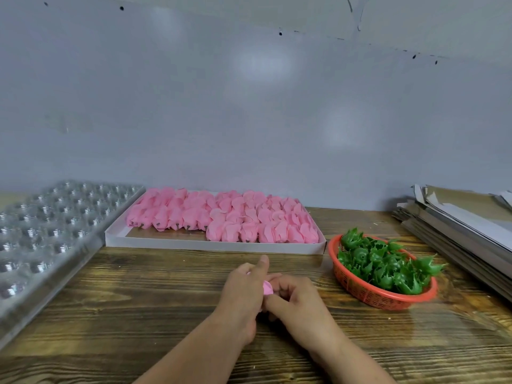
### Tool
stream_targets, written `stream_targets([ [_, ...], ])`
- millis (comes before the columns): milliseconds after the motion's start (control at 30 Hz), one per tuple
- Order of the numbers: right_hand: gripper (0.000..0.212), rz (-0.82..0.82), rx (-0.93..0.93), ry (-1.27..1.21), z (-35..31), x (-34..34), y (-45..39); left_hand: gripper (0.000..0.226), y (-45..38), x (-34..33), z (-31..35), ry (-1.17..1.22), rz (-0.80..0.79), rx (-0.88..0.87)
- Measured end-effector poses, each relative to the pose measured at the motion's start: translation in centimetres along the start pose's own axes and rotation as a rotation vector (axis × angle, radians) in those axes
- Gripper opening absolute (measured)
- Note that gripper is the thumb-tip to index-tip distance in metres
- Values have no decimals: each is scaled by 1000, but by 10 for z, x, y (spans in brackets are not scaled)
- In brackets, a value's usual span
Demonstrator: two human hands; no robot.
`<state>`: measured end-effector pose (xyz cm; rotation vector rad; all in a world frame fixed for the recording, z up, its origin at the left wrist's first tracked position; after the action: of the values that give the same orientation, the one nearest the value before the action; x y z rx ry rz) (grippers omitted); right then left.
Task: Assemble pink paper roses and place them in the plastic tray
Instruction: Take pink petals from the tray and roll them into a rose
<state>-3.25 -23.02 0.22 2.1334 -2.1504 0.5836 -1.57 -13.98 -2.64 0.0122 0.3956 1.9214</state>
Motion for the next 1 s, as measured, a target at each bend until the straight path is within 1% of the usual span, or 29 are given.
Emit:
stream_targets([
  [133, 32, 6, -76, -52, 5, -1, 1, 30, 1, -1, 2, 19, -19, 7],
  [300, 20, -5, -179, -161, 8, -2, 2, 30, 1, -2, 2, 57, -39, 62],
  [433, 20, -24, -298, -285, 14, -4, 3, 28, 3, -5, 1, 77, -82, 89],
  [500, 19, -39, -338, -323, 15, -4, 4, 30, 3, -7, -1, 74, -91, 89],
  [733, 24, -54, -369, -347, 18, -6, 4, 36, 1, -8, -4, 47, -72, 61],
  [833, 22, -55, -376, -356, 20, -7, 4, 40, -1, -7, -5, 63, -66, 68],
  [1000, 13, -65, -383, -366, 22, -8, 3, 35, 0, -6, -5, 83, -38, 48],
])
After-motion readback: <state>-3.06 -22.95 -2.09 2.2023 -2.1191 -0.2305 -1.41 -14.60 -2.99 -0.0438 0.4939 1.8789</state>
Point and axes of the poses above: each hand's wrist, its own y-axis away from the middle knuckle, its own x-axis out of the back of the hand, z = x × y, the point moved 7 cm from there along -y, towards the middle knuckle, and after that the axes turned 14 degrees about z, right-handed, at the moved point
